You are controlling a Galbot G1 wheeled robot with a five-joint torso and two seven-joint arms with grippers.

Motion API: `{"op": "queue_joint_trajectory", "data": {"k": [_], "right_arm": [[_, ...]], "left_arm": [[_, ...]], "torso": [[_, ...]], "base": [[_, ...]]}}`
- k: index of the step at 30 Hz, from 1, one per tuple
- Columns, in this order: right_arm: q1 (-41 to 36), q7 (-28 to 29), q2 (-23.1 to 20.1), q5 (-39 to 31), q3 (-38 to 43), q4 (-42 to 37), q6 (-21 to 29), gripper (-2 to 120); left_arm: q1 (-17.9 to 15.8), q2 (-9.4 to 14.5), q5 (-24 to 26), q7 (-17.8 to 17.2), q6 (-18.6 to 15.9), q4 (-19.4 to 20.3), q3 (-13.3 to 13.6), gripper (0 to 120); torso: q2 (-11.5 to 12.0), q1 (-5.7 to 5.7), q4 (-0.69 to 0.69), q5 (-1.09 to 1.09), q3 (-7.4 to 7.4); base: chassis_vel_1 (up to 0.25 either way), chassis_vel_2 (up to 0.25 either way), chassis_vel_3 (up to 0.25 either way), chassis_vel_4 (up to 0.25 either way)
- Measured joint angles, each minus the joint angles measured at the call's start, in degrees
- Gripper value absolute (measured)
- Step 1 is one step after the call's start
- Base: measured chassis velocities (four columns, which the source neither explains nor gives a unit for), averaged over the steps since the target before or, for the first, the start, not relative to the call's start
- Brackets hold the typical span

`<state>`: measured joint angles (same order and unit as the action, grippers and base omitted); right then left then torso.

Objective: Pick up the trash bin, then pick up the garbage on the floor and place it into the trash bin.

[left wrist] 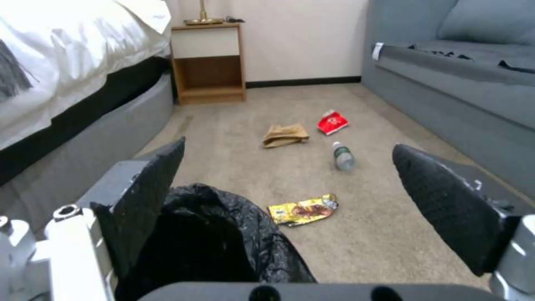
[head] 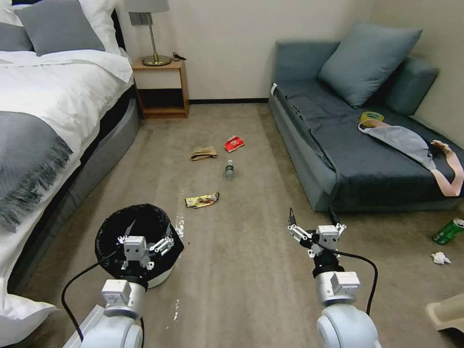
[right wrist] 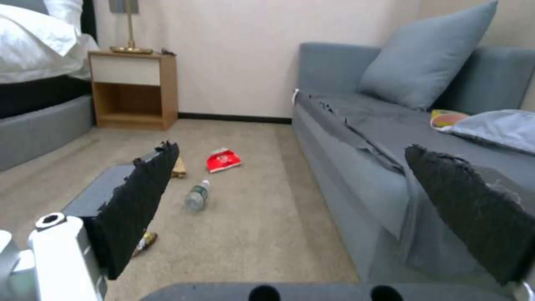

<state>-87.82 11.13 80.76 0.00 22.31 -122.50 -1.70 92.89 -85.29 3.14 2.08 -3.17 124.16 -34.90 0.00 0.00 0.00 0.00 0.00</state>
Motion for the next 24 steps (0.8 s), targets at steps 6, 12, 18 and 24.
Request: {"op": "queue_joint_trajectory", "data": {"k": [6, 12, 18, 24], "right_arm": [[-0.14, -1.52, 0.68, 0.0, 1.23, 1.05, 0.23, 100], [-0.28, -3.0, 1.4, 0.0, 2.49, 2.12, 0.48, 100], [-0.46, -4.88, 2.25, 0.0, 4.05, 3.48, 0.77, 100], [-0.64, -6.9, 3.23, 0.0, 5.7, 4.92, 1.09, 100]], "left_arm": [[-0.55, -0.09, -0.42, -0.3, 0.41, -1.31, 0.46, 100], [-1.09, -0.18, -0.83, -0.59, 0.86, -2.59, 0.91, 100], [-1.79, -0.29, -1.38, -0.93, 1.42, -4.18, 1.47, 100], [-2.52, -0.4, -1.95, -1.3, 2.02, -5.94, 2.09, 100]], "torso": [[0.0, 0.0, 0.0, 0.0, 0.0], [0.0, 0.0, 0.0, 0.0, 0.0], [0.0, 0.0, 0.0, 0.0, 0.0], [0.0, 0.0, 0.0, 0.0, 0.0]], "base": [[0.0, 0.0, 0.0, 0.0], [0.0, 0.0, 0.0, 0.0], [0.0, 0.0, 0.0, 0.0], [0.0, 0.0, 0.0, 0.0]]}}
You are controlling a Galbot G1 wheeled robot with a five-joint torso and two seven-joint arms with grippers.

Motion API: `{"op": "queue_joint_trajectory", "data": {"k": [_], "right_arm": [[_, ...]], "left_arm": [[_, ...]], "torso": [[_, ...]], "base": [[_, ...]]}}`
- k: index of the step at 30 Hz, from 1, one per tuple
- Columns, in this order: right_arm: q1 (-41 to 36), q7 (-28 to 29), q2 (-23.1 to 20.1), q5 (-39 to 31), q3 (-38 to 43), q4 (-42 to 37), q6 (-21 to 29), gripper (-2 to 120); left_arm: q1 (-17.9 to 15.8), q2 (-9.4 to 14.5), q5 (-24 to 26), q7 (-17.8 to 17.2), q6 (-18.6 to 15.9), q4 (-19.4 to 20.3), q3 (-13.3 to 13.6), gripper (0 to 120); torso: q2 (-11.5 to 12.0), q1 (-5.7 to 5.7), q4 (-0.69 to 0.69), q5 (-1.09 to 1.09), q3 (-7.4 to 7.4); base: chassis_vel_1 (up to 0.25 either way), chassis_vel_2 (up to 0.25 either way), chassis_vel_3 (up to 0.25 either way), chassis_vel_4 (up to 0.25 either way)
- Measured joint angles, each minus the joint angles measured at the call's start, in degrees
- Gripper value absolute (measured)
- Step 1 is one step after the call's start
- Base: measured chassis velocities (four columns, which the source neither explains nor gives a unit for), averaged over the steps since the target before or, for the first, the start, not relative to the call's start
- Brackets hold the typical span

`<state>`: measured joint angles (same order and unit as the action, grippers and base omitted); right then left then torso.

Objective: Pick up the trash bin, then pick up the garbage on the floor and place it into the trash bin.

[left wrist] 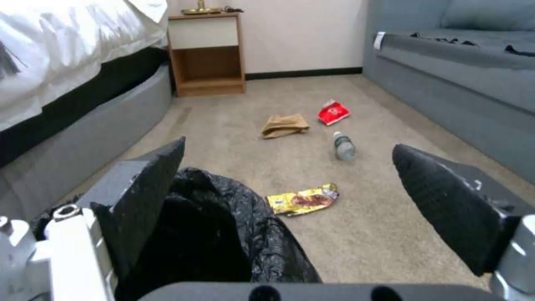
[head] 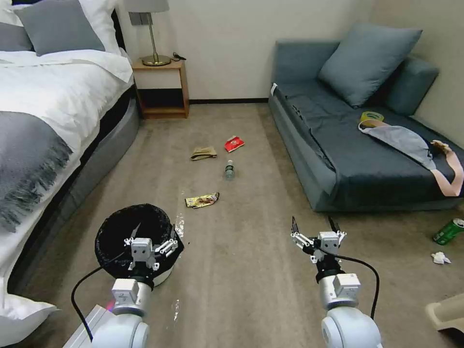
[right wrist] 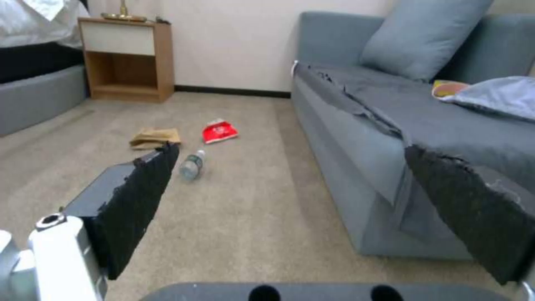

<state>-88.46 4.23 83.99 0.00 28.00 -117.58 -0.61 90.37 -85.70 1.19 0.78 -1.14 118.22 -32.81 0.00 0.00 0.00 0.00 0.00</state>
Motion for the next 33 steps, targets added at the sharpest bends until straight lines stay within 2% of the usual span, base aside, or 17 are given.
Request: {"op": "queue_joint_trajectory", "data": {"k": [19, 33], "right_arm": [[-0.38, -4.16, 1.95, 0.0, 3.47, 2.96, 0.63, 100], [-0.38, -4.32, 2.01, 0.0, 3.59, 3.07, 0.66, 100]], "left_arm": [[-1.54, -0.24, -1.18, -0.81, 1.18, -3.58, 1.27, 100], [-1.59, -0.25, -1.22, -0.83, 1.21, -3.71, 1.32, 100]], "torso": [[0.0, 0.0, 0.0, 0.0, 0.0], [0.0, 0.0, 0.0, 0.0, 0.0]], "base": [[0.0, 0.0, 0.0, 0.0], [0.0, 0.0, 0.0, 0.0]]}}
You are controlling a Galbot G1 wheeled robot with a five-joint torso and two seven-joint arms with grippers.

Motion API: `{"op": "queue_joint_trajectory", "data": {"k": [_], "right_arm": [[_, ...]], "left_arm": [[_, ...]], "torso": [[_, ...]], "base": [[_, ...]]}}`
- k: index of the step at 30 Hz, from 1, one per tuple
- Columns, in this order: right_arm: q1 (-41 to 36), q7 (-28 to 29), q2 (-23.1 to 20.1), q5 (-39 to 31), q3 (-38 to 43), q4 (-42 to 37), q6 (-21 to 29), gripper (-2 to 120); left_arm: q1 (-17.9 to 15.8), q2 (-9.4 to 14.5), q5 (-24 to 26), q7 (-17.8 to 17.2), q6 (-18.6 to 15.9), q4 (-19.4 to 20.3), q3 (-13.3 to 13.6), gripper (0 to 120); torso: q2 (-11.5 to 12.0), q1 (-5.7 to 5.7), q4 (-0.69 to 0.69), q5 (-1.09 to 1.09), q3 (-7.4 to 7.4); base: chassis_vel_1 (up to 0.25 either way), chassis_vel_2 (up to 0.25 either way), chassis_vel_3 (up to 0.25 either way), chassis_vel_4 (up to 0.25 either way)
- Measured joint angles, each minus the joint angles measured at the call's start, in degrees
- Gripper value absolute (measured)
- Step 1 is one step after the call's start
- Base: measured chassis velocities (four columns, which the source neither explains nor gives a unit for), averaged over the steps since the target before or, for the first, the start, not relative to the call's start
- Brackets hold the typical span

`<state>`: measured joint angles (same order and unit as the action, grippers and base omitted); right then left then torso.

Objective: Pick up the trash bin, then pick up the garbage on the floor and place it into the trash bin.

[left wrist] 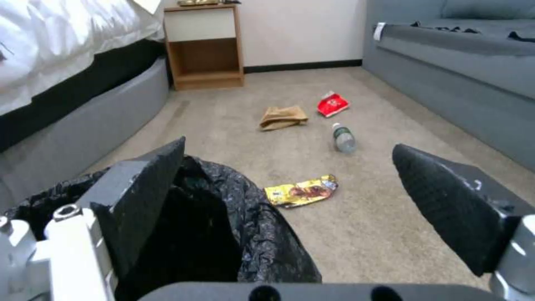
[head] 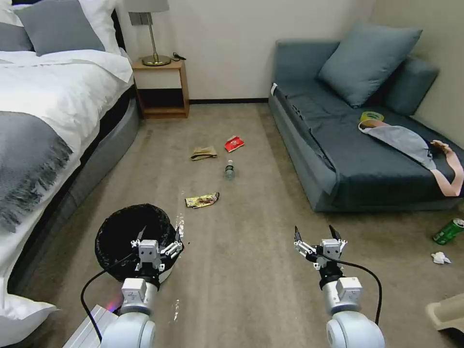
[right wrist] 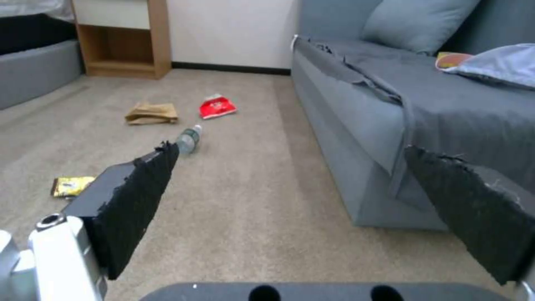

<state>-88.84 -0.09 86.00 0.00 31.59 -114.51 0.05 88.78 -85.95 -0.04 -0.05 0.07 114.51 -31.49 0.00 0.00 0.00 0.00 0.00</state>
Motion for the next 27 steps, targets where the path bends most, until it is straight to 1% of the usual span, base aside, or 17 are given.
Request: {"op": "queue_joint_trajectory", "data": {"k": [14, 15, 17, 18, 19, 22, 25, 26, 27], "right_arm": [[0.04, 0.07, -0.04, 0.0, -0.04, -0.15, 0.04, 100], [0.11, 0.61, -0.09, -0.07, -0.05, -1.11, 0.45, 100], [0.66, 2.92, -0.34, -0.52, -0.04, -5.18, 1.95, 100], [0.66, 2.92, -0.34, -0.52, -0.04, -5.18, 1.95, 100], [0.93, 4.34, -0.52, -0.81, -0.03, -7.55, 2.88, 100], [1.58, 7.52, -0.91, -1.47, -0.01, -12.97, 4.97, 100], [1.58, 7.52, -0.91, -1.47, -0.01, -12.97, 4.97, 100], [2.4, 11.48, -1.37, -2.23, 0.02, -19.72, 7.49, 100], [2.51, 12.03, -1.7, -2.66, 0.28, -20.52, 7.54, 100]], "left_arm": [[0.02, -0.08, 0.01, -0.06, -0.14, 0.2, -0.01, 100], [0.03, -0.46, -0.22, -0.7, -1.21, 1.33, 0.06, 100], [-0.02, -1.8, -1.06, -2.6, -4.69, 5.4, 0.7, 100], [-0.02, -1.8, -1.06, -2.6, -4.69, 5.4, 0.7, 100], [-0.04, -2.68, -1.65, -3.92, -7.14, 8.05, 1.04, 100], [-0.11, -4.55, -2.88, -6.68, -12.16, 13.66, 1.83, 100], [-0.11, -4.55, -2.88, -6.68, -12.16, 13.66, 1.83, 100], [-0.02, -6.19, -3.49, -10.11, -17.1, 18.43, 1.64, 100], [0.14, -6.29, -2.8, -11.68, -18.57, 18.48, 0.33, 100]], "torso": [[0.0, 0.0, 0.0, 0.0, 0.0], [0.01, 0.0, 0.0, 0.01, 0.0], [0.0, 0.0, 0.01, 0.0, 0.0], [0.0, 0.0, 0.01, 0.0, 0.0], [0.0, 0.0, 0.0, 0.0, 0.0], [0.0, 0.0, 0.0, 0.0, 0.0], [0.0, 0.0, 0.0, 0.0, 0.0], [0.0, 0.0, -0.02, 0.01, 0.0], [0.0, 0.0, 0.01, -0.01, 0.0]], "base": [[0.0, 0.0, 0.0, 0.0], [0.0, 0.0, 0.0, 0.0], [0.0, 0.0, 0.0, 0.0], [0.0, 0.0, 0.0, 0.0], [0.0, 0.0, 0.0, 0.0], [0.0, 0.0, 0.0, 0.0], [0.0, 0.0, 0.0, 0.0], [0.0, 0.0, 0.0, 0.0], [0.0, 0.0, 0.0, 0.0]]}}
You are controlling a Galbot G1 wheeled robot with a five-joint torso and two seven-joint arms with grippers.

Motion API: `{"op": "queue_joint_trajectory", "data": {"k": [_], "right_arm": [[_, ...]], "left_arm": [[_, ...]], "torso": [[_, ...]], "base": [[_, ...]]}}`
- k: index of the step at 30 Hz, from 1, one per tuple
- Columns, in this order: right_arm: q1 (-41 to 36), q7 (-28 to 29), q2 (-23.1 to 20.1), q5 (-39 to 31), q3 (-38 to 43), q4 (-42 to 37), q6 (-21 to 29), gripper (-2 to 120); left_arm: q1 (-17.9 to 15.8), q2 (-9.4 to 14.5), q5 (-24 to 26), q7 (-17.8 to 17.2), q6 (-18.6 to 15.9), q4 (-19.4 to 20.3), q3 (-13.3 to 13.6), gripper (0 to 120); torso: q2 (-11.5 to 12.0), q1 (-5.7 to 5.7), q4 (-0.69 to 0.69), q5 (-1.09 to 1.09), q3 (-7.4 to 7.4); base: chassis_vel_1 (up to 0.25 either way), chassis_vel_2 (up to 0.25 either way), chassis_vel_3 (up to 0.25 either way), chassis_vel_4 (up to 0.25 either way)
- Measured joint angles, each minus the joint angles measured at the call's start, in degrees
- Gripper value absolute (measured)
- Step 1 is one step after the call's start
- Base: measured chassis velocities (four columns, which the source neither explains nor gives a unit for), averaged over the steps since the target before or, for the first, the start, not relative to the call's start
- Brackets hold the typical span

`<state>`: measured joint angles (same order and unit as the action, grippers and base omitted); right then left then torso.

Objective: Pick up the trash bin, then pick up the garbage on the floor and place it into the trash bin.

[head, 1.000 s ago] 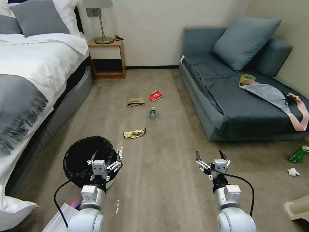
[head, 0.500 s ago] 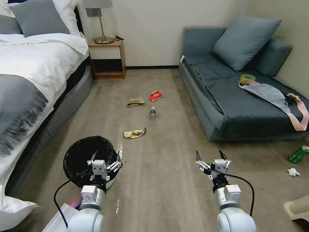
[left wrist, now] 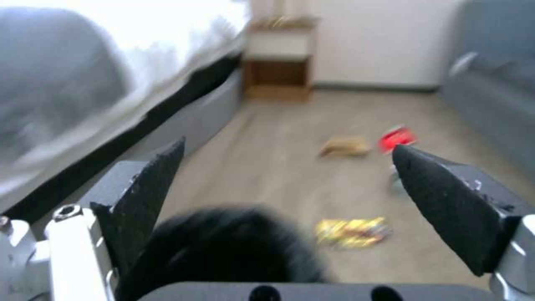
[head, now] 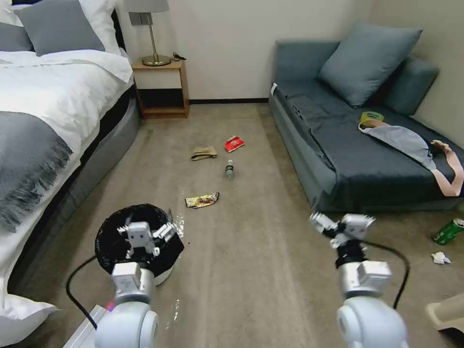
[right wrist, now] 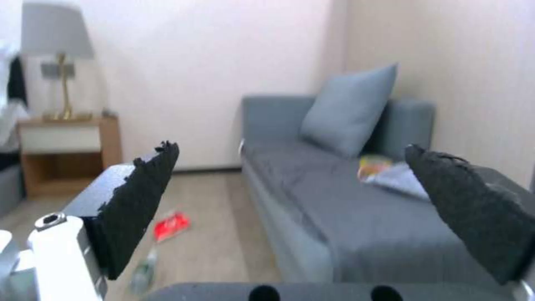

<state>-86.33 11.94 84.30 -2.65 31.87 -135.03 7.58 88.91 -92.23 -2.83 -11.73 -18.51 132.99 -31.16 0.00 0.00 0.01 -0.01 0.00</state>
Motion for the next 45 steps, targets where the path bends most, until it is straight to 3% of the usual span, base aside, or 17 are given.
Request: {"op": "queue_joint_trajectory", "data": {"k": [3, 6, 7, 11, 12, 14, 21, 32, 37, 45], "right_arm": [[0.03, 0.43, -0.44, -0.55, 0.37, -0.33, -0.05, 100], [0.06, 0.61, -0.58, -0.67, 0.48, -0.36, -0.25, 100], [0.06, 0.61, -0.58, -0.67, 0.48, -0.36, -0.25, 100], [0.09, 0.61, -0.58, -0.63, 0.19, -0.12, -0.41, 100], [0.09, 0.61, -0.58, -0.63, 0.19, -0.12, -0.41, 100], [0.13, 0.58, -0.55, -0.58, -0.11, -0.03, -0.48, 100], [0.74, 0.43, -0.99, -0.56, -1.08, 0.69, -0.54, 100], [1.05, 0.43, -1.13, -0.6, -0.76, 1.28, -0.9, 100], [1.16, 0.44, -0.92, -0.5, -0.83, 1.55, -1.07, 100], [1.2, 0.42, -0.83, -0.35, -0.85, 1.68, -1.35, 100]], "left_arm": [[-0.43, -0.06, 1.4, -2.1, -2.38, 0.04, -2.49, 100], [-2.5, -0.03, 5.08, -5.29, -7.03, -1.51, -9.29, 100], [-2.5, -0.03, 5.08, -5.29, -7.03, -1.51, -9.29, 100], [-6.09, 1.86, 13.57, -8.97, -14.6, -5.88, -15.76, 100], [-6.09, 1.86, 13.57, -8.97, -14.6, -5.88, -15.76, 100], [-7.97, 3.33, 17.0, -10.28, -16.72, -9.56, -17.1, 100], [-11.96, 6.31, 23.86, -12.85, -19.77, -19.46, -18.32, 100], [-15.29, 6.6, 27.66, -14.11, -20.43, -26.32, -16.96, 97], [-16.0, 6.62, 28.69, -14.21, -20.51, -27.62, -16.71, 74], [-16.37, 6.81, 28.93, -14.19, -20.37, -28.73, -16.93, 49]], "torso": [[0.0, 0.0, 0.0, 0.03, 0.0], [0.0, 0.0, -0.01, 0.02, 0.0], [0.0, 0.0, -0.01, 0.02, 0.0], [0.0, 0.0, 0.0, 0.0, 0.0], [0.0, 0.0, 0.0, 0.0, 0.0], [0.0, 0.0, 0.0, 0.0, 0.0], [0.0, 0.0, 0.0, 0.0, -0.01], [0.0, 0.0, -0.01, 0.0, 0.0], [0.0, 0.0, -0.01, 0.02, 0.0], [0.0, 0.0, -0.01, 0.04, 0.0]], "base": [[0.0, 0.0, 0.0, 0.0], [0.0, 0.0, 0.0, 0.0], [0.0, 0.0, 0.0, 0.0], [0.0, 0.0, 0.0, 0.0], [0.0, 0.0, 0.0, 0.0], [0.0, 0.0, 0.0, 0.0], [0.0, 0.0, 0.0, 0.0], [0.0, 0.0, 0.0, 0.0], [0.0, 0.0, 0.0, 0.0], [0.0, 0.0, 0.0, 0.0]]}}
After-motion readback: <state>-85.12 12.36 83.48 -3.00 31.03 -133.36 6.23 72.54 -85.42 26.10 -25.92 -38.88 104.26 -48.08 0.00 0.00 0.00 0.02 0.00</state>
